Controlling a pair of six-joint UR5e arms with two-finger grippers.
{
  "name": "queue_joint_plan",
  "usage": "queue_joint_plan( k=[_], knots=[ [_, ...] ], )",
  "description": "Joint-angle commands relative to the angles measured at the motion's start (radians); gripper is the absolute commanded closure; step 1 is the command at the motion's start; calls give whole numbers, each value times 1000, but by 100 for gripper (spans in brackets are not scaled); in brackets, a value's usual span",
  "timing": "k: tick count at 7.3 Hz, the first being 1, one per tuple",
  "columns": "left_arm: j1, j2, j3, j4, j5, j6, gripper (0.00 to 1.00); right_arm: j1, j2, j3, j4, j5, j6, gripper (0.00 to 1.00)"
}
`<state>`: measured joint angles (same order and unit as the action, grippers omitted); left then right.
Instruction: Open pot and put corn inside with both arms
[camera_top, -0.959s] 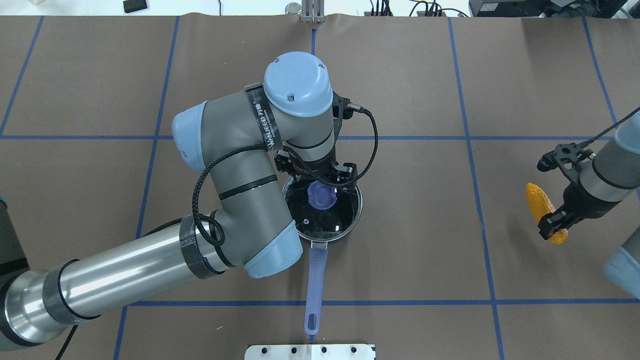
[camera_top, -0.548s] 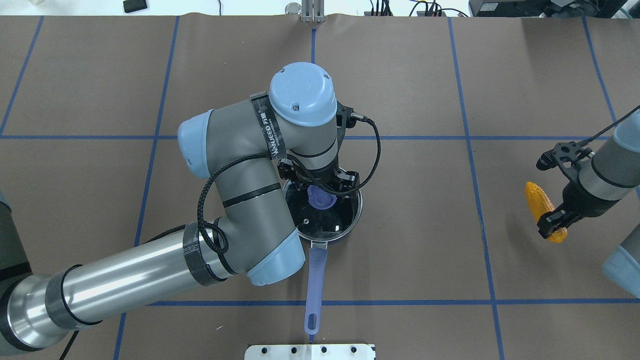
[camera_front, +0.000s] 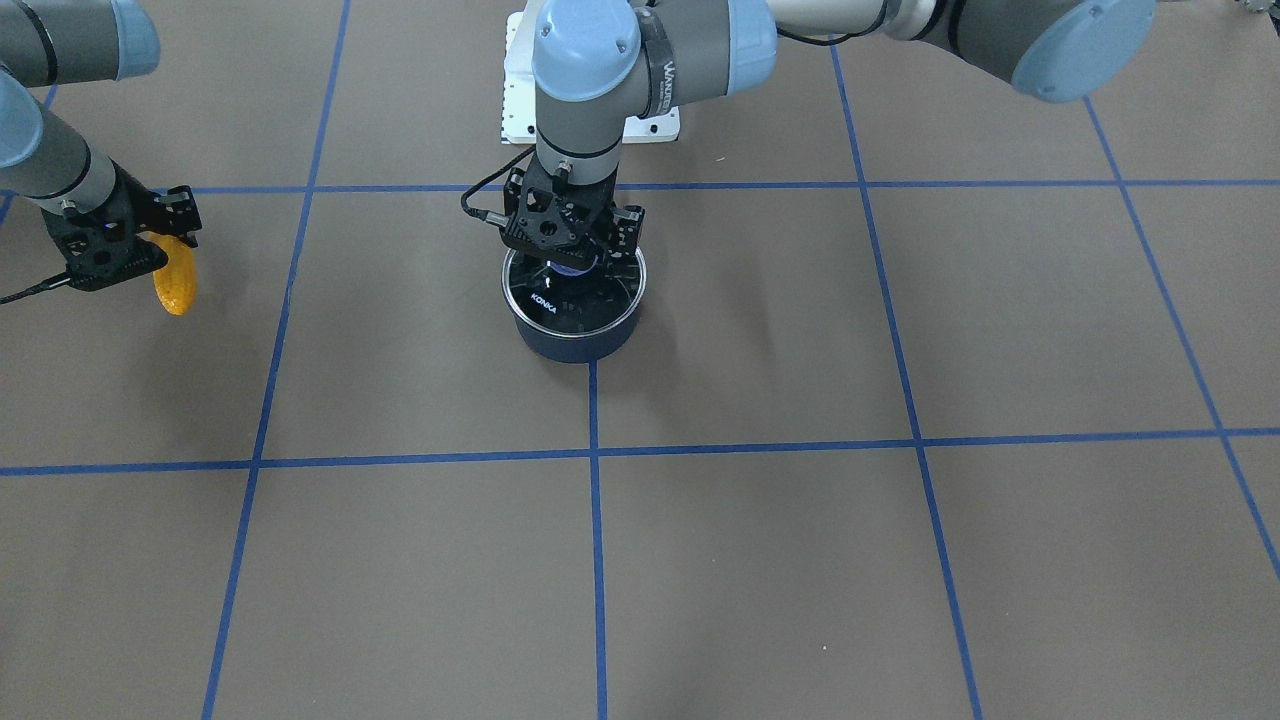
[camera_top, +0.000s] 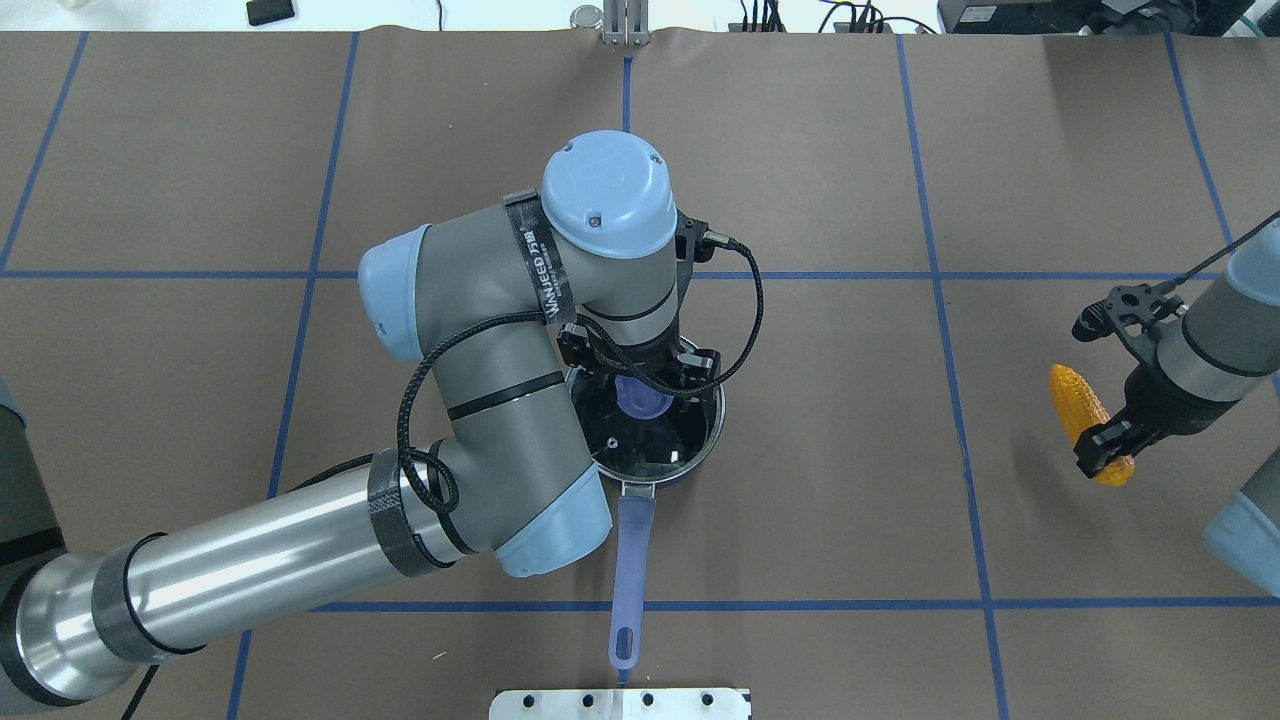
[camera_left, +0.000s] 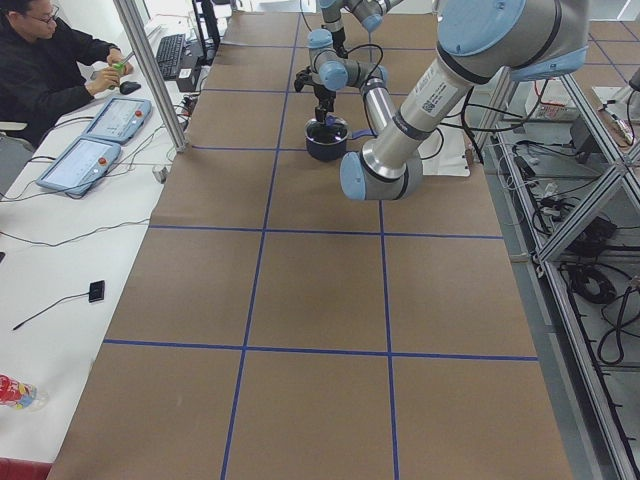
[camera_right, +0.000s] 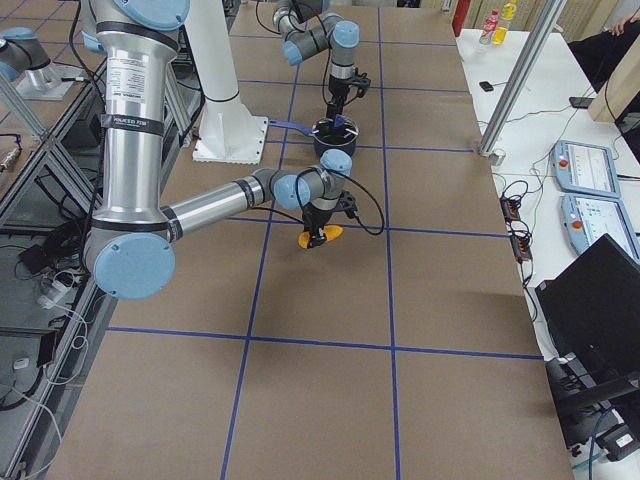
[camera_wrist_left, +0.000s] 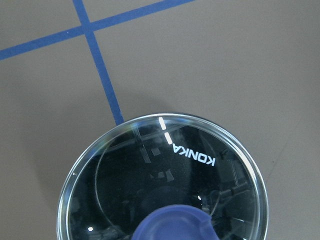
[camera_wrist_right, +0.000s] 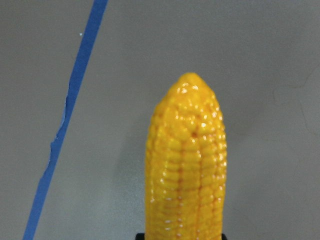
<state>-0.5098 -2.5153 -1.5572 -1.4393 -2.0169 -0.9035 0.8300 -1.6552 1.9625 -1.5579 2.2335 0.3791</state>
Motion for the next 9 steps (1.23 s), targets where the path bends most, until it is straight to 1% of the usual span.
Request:
queue_joint_plan(
  k=[1,2,3,5,9],
  knots=[
    [8,1,8,-4,0,-3,12,0,5,-1,-1,0,0,72],
    [8,1,19,-10,0,-3,12,1,6,-1,1,0,0,72],
    [8,1,19,-10,0,-5,15,1,6,-1,-1,0,0,72],
    [11,1,19,-9,0,-8,34,1,8,-1,1,-2,0,72],
    [11,3,10,-7,-2,-6,38,-5,23,-1,-1,-2,0,72]
  ],
)
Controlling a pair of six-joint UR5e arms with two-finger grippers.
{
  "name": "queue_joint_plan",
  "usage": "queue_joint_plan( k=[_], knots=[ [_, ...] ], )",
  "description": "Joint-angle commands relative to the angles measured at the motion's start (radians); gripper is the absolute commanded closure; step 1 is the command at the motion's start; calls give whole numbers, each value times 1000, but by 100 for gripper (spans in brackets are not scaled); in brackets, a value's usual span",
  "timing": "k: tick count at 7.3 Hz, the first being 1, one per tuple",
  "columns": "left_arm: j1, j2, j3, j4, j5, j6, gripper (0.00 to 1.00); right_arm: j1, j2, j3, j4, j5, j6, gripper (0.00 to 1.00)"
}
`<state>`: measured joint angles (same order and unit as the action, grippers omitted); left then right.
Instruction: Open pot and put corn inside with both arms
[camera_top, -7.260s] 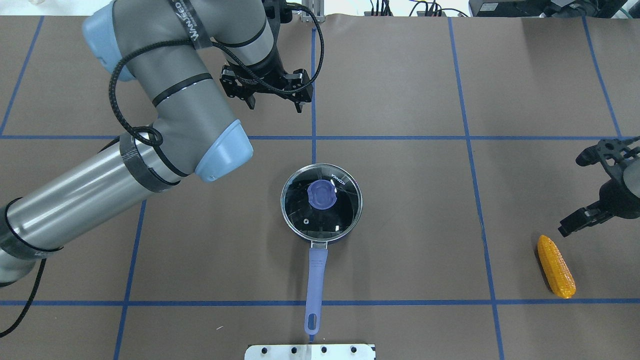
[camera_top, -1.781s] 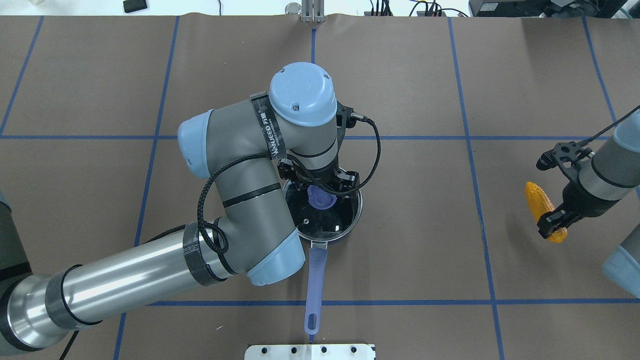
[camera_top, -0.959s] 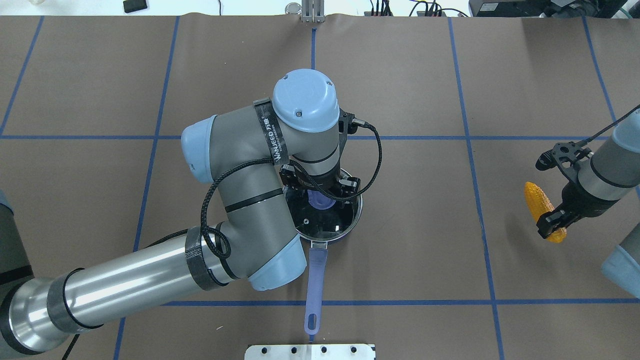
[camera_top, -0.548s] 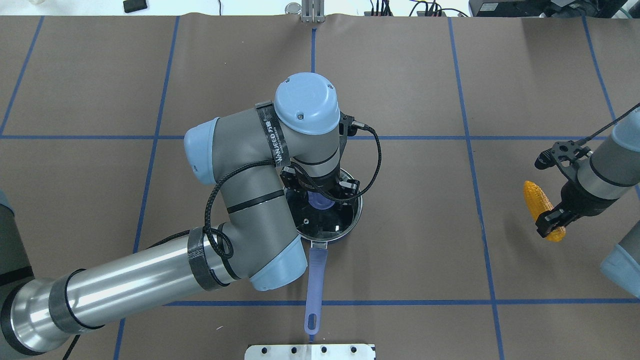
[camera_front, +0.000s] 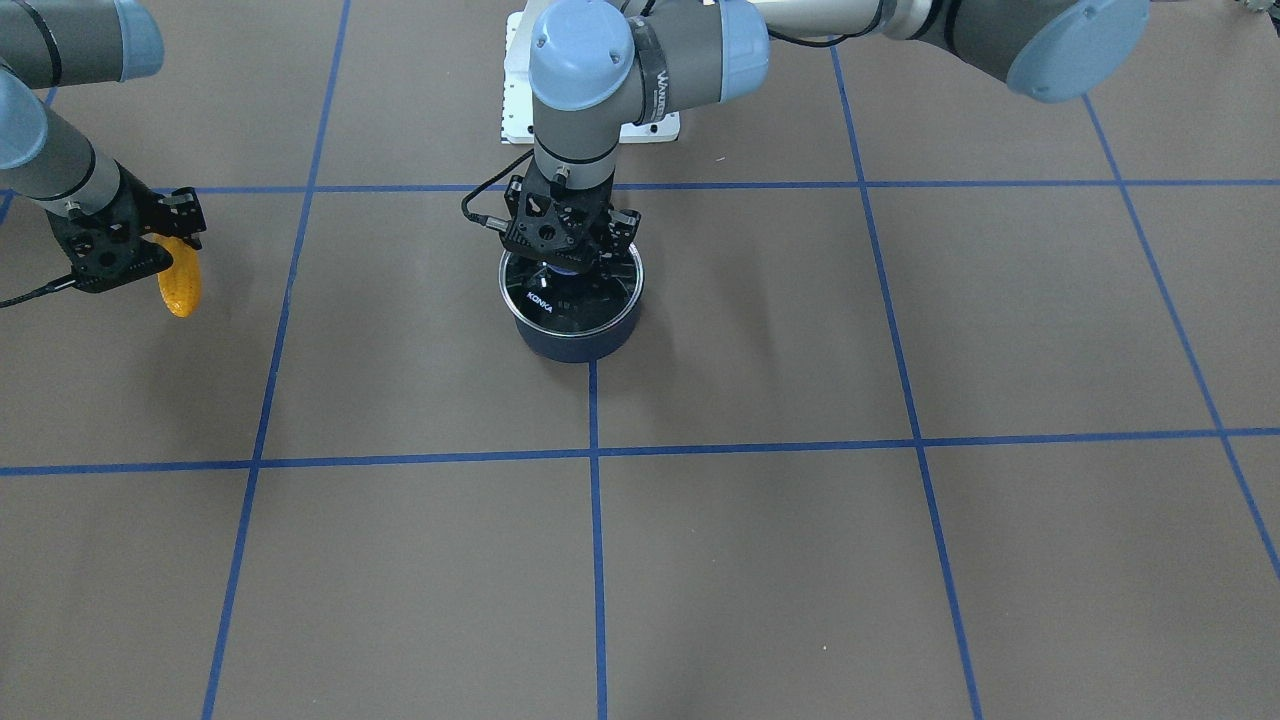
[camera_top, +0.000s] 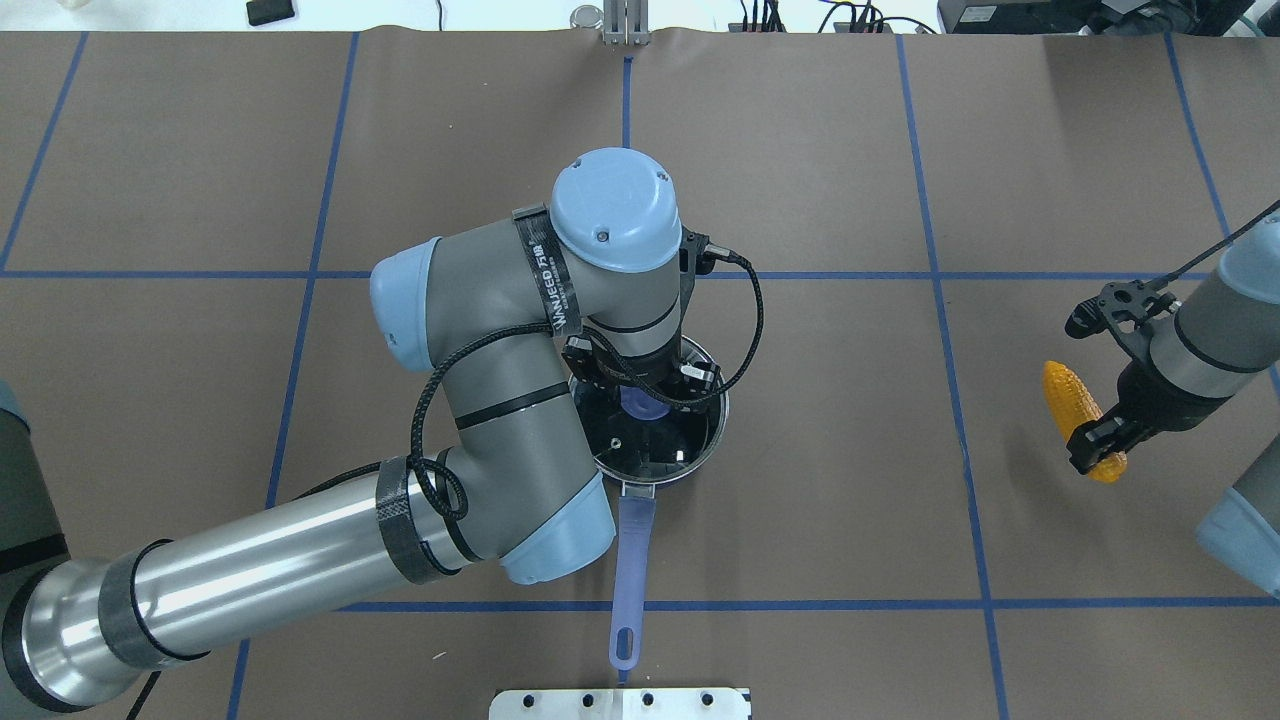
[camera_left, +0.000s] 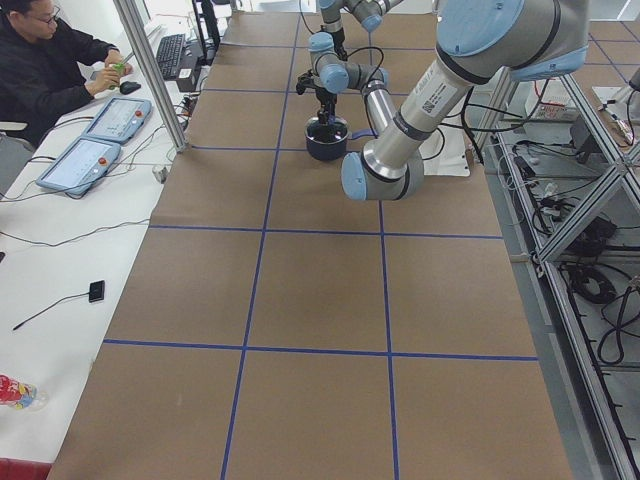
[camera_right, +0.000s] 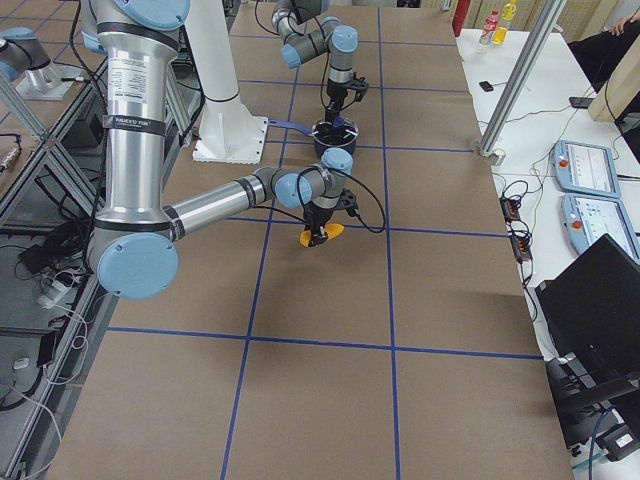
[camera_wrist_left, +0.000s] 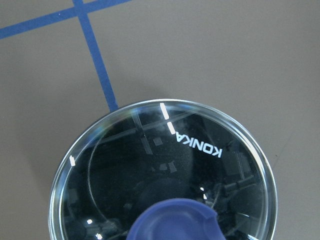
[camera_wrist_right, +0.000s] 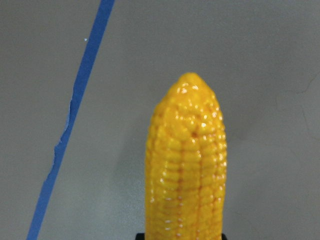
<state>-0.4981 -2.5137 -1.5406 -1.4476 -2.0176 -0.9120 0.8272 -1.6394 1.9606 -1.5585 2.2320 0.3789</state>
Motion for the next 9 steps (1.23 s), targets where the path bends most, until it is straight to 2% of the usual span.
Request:
queue_joint_plan(
  k=[1,2,4,5,6,8,9],
  knots=[
    [-2,22,-36,0,-3,4,38,6,35,0,-3,0,0,72],
    [-4,56,-86,0,-3,8,39,9,47,1,-5,0,0,72],
    [-28,61,-107,0,-4,15,40,6,110,-2,-5,0,2,71],
    [-58,64,-118,1,-39,16,40,6,157,-2,-14,0,3,71],
    [-100,64,-121,0,-79,18,40,4,243,-2,-96,0,3,71],
    [-144,90,-125,-1,-90,50,41,-37,483,-5,-321,-3,23,71],
    [-167,126,-134,-2,-90,98,41,-66,519,-9,-328,-6,67,71]
  ],
)
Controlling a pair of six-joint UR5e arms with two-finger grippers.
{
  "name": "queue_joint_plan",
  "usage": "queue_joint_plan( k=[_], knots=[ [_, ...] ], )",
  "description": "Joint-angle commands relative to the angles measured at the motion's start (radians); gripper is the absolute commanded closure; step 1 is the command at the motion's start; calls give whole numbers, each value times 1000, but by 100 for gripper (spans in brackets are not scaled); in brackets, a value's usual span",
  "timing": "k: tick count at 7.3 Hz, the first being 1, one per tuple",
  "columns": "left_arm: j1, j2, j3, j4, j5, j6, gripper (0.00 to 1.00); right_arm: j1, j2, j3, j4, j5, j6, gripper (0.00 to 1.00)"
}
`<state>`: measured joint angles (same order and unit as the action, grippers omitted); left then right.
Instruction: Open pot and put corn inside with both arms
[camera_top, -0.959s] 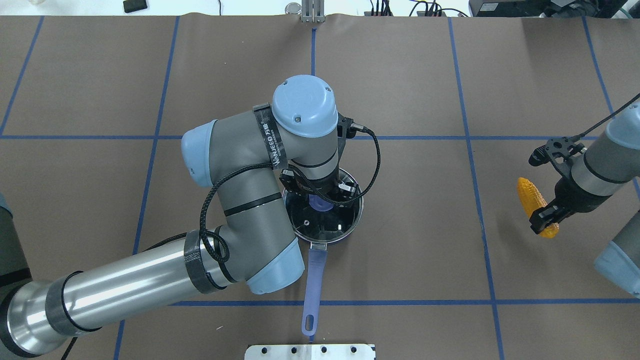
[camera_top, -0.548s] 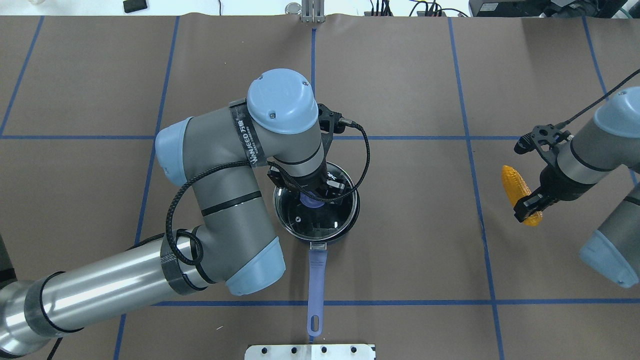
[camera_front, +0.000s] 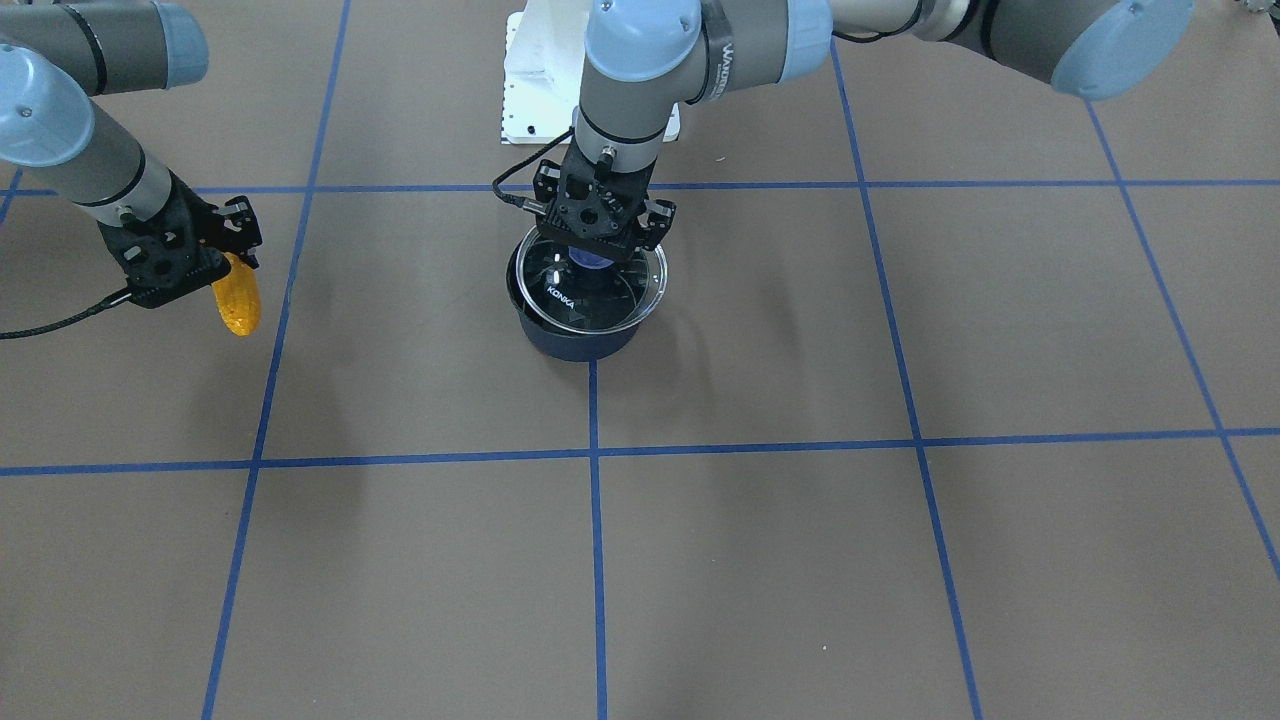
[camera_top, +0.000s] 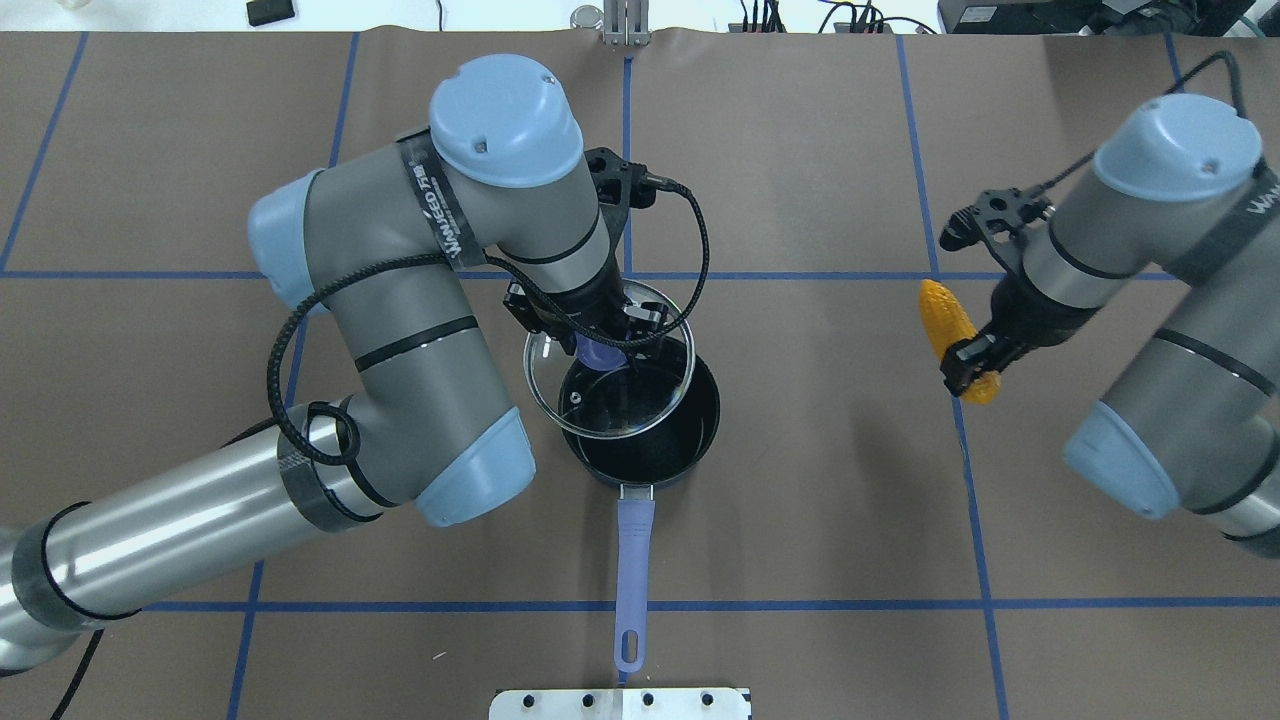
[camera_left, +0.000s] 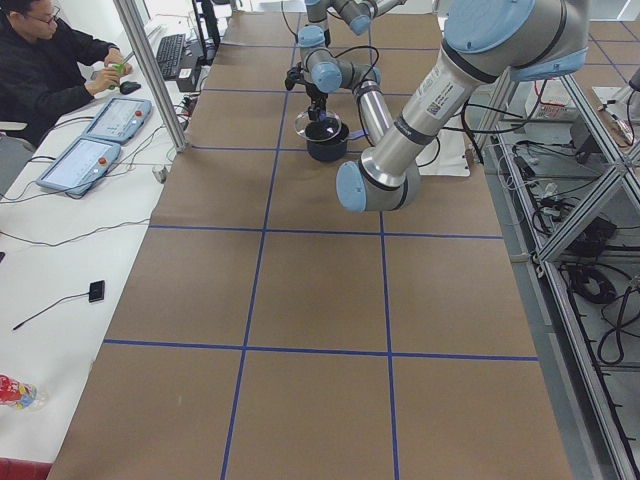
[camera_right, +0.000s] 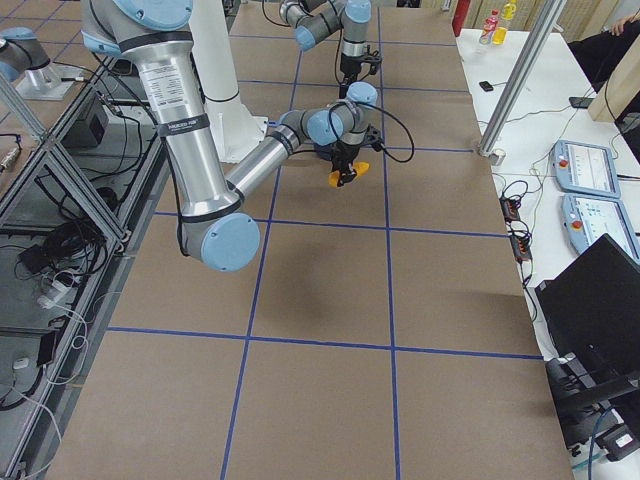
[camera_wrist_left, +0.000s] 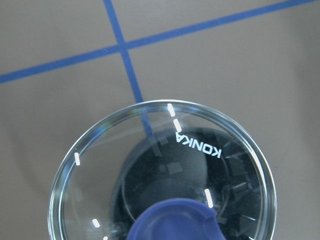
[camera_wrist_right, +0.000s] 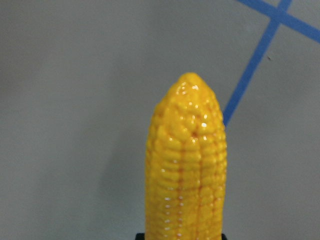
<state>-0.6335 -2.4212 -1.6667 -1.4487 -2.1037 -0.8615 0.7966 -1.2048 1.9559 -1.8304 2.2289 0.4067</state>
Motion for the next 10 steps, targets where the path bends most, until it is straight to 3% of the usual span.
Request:
queue_joint_plan(
  k=[1,4,6,10],
  knots=[
    [-60,53,-8,-1,-16,93,41,-51,121,-11,-55,-5,70,71],
    [-124,151,-24,-59,-68,189,41,-143,305,-113,-17,-26,310,71],
    [-181,204,-25,-82,-125,248,41,-190,314,-193,205,-64,464,70],
    [-294,362,-61,-84,-157,464,41,-212,312,-204,247,-83,477,64]
  ],
)
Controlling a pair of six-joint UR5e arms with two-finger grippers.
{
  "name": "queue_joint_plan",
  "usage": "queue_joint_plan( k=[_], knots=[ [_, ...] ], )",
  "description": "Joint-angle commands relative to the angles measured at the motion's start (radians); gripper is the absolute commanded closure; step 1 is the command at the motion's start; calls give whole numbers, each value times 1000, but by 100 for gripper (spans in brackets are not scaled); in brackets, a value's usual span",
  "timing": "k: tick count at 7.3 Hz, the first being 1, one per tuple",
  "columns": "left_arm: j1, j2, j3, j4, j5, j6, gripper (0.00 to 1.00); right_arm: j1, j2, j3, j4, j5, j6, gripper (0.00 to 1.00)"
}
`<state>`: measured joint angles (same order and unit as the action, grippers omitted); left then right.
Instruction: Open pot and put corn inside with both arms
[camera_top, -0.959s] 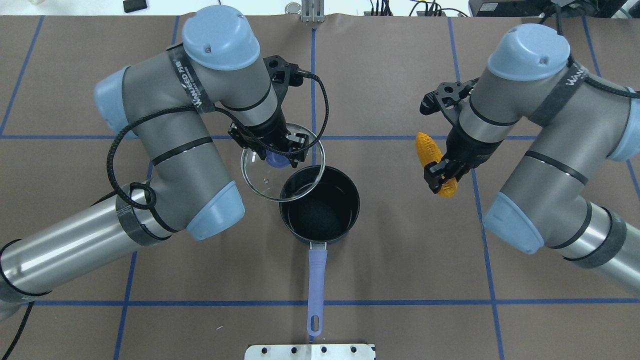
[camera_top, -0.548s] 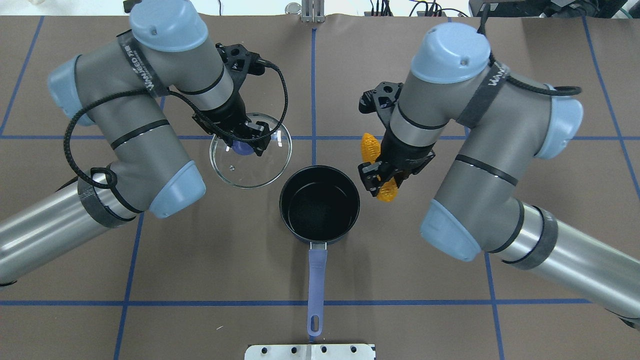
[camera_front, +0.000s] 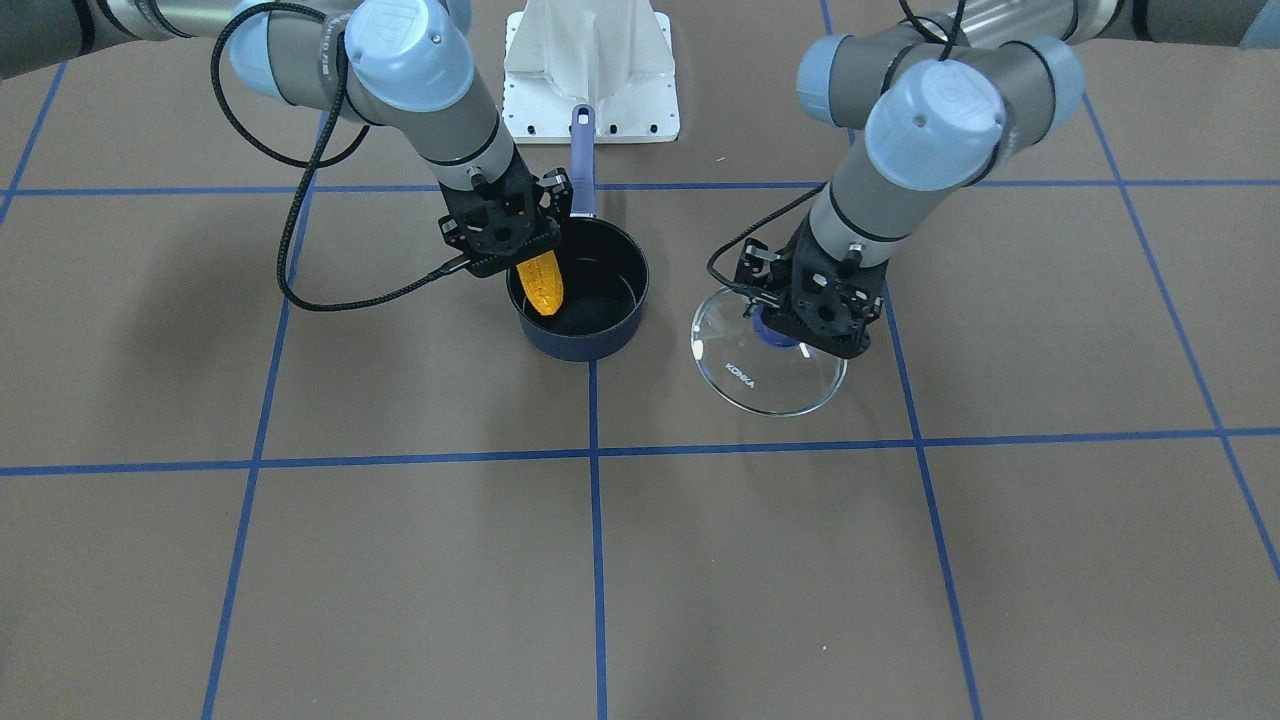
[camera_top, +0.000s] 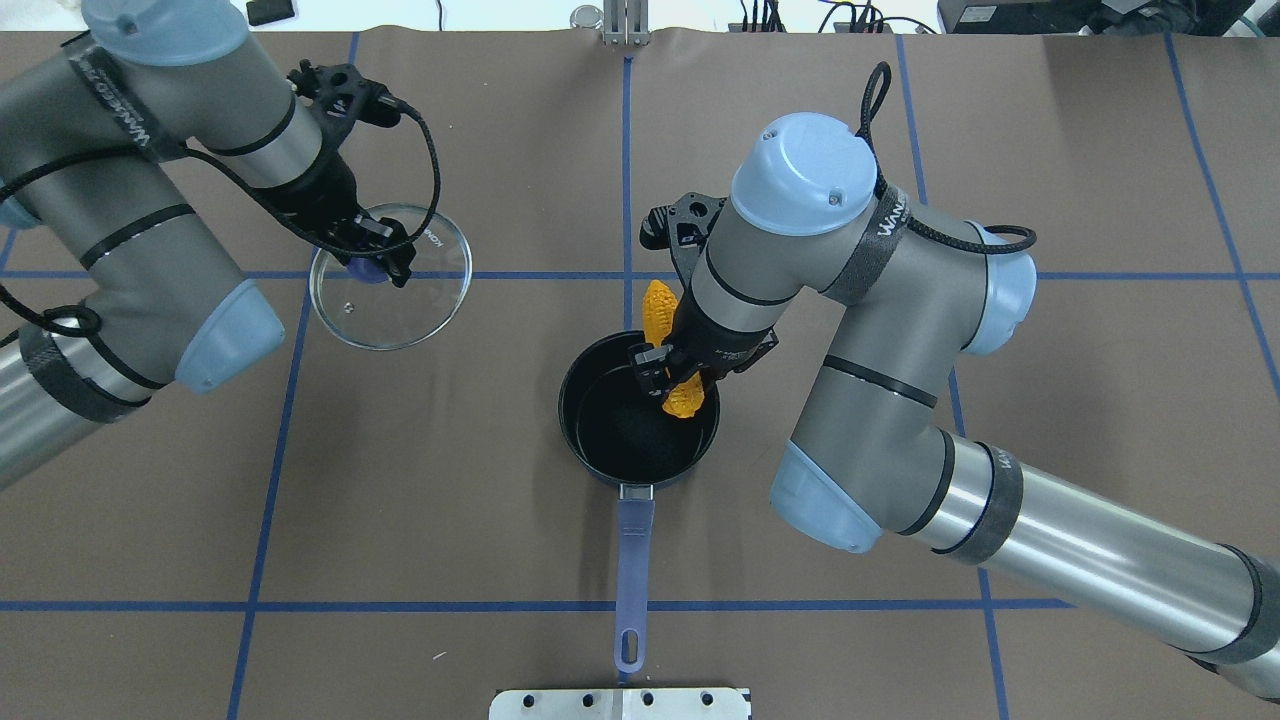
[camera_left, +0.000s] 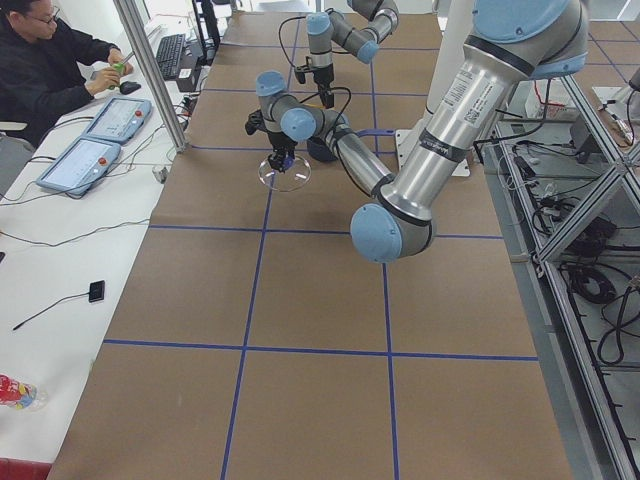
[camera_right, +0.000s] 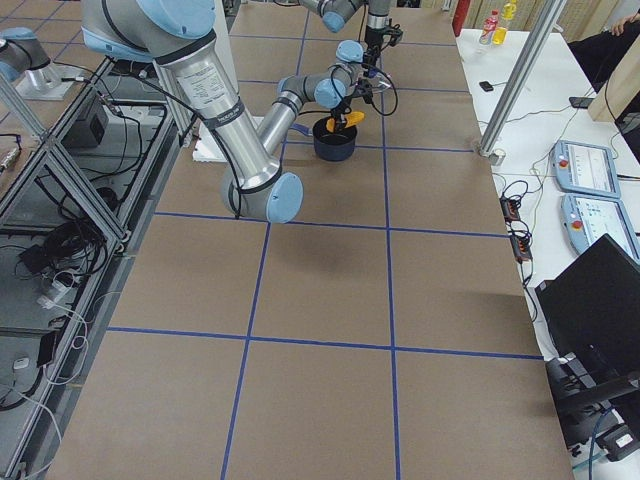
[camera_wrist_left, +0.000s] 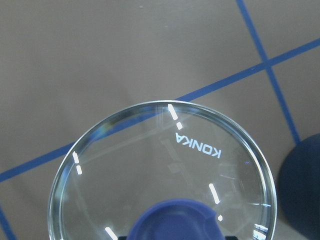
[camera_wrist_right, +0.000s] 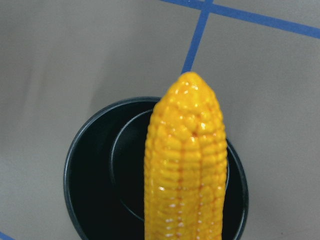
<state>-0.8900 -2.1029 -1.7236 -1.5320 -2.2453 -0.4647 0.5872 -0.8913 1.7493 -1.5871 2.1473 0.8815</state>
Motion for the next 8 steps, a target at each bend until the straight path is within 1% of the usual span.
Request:
queue_joint_plan(
  k=[1,2,5,6,8],
  knots=[
    [-58,76,-11,0,-22,107,41,-3,-3,6,4,-1,-7,19],
    [-75,87,-11,1,-22,141,41,-3,-3,10,4,-1,-9,1],
    [-84,104,-14,1,-22,149,41,-3,-5,13,4,3,-7,0],
    [-95,127,-14,1,-22,181,41,-3,-6,21,3,3,-7,0],
    [-144,210,-14,0,-22,312,41,0,-12,52,3,5,-7,0]
  ],
)
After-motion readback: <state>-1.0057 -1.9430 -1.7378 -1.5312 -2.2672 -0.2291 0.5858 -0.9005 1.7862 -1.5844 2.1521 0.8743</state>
